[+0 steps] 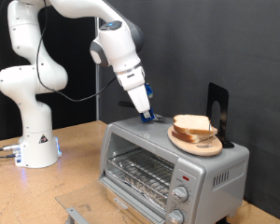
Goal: Make a piece of toast with the oven
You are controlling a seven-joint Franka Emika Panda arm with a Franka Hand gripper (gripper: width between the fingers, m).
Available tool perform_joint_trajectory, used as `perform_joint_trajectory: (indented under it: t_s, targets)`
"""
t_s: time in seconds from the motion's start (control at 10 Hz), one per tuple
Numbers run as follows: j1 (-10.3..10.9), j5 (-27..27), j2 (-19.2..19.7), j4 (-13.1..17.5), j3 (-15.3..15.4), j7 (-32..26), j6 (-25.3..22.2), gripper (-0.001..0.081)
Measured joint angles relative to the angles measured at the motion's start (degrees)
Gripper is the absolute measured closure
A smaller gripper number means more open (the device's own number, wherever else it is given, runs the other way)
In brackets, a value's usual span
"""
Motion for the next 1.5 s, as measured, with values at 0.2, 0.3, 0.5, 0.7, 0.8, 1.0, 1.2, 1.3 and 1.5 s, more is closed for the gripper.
perform_joint_trajectory:
  t_s: [0.2, 0.3, 0.5, 0.7, 0.8, 1.0, 1.2, 1.3, 1.5]
  targets:
    - [0.76, 2.38, -3.0, 0.56, -1.25, -1.59, -3.54, 0.0341]
    - [0.77, 2.38, -4.81, 0.52, -1.81, -1.57, -6.02, 0.034]
    - [0.71, 2.29, -4.34, 0.22, -1.6, -1.55, -5.58, 0.034]
    - [0.71, 2.03, -3.78, -0.41, -1.21, -1.57, -5.32, 0.034]
    - [0.71, 2.02, -3.52, -0.84, -0.88, -1.61, -4.48, 0.034]
    - [0.81, 2.62, -3.23, -1.48, -0.26, -1.82, -2.01, 0.034]
    - [1.04, 5.22, -3.3, -1.49, -0.44, -3.9, -1.31, 0.034]
    - [1.04, 7.28, -3.7, -1.49, -0.65, -3.99, -1.38, 0.034]
    - [1.01, 13.92, -5.87, -1.71, -1.37, 2.07, -1.76, 0.034]
